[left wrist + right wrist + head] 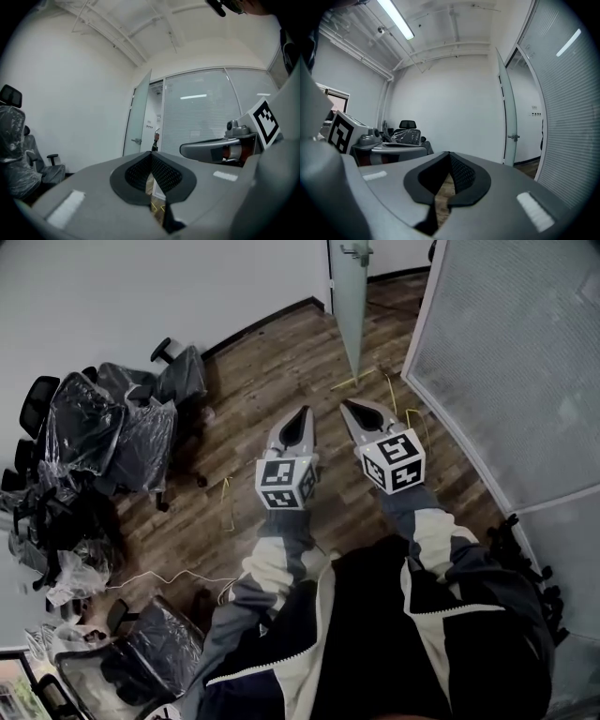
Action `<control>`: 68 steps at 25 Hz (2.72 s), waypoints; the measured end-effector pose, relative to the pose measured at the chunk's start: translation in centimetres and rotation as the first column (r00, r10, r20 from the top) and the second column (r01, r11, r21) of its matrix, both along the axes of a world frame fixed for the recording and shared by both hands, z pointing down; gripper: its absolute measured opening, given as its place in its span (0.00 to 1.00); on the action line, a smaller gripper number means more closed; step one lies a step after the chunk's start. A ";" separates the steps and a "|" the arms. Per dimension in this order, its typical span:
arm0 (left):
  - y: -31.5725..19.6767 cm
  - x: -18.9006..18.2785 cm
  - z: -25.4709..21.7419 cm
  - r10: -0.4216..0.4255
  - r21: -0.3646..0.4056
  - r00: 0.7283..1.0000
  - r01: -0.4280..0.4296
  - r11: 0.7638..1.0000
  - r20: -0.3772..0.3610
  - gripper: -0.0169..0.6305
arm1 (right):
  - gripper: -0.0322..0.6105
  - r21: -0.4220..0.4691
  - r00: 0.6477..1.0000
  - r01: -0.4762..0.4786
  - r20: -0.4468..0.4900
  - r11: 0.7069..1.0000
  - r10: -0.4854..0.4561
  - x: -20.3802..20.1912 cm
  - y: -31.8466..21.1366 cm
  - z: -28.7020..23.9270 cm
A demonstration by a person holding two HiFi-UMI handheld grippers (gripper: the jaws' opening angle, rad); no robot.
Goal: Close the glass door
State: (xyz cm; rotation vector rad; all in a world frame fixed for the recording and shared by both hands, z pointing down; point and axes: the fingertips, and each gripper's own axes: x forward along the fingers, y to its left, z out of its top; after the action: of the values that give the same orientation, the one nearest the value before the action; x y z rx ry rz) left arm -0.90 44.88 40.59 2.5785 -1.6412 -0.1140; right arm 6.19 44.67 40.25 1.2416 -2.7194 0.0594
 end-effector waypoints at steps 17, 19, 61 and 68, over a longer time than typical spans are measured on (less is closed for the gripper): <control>-14.5 -2.0 -0.9 -0.052 -0.032 0.998 0.051 0.998 -0.031 0.03 | 0.05 -0.015 0.986 0.158 0.053 0.987 -0.157 -3.5 -15.7 0.1; -17.2 -1.5 -1.2 -0.070 -0.030 0.997 0.070 0.997 -0.015 0.03 | 0.05 -0.011 0.985 0.161 0.060 0.987 -0.160 -2.5 -18.7 -0.6; -52.5 -15.3 -0.2 0.063 -0.027 0.997 -0.062 0.998 0.037 0.03 | 0.06 -0.009 0.993 -0.121 0.001 0.993 0.121 -8.8 -53.6 -0.1; -56.5 -17.2 0.8 0.075 -0.038 0.997 -0.074 0.997 0.028 0.03 | 0.06 -0.032 0.992 -0.123 -0.021 0.992 0.122 -11.3 -57.7 1.2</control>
State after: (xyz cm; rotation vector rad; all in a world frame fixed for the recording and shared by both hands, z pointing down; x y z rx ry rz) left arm -18.08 -11.60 41.35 2.6219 -1.5394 -0.0412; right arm -5.13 -13.05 41.41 1.3912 -2.6119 0.1059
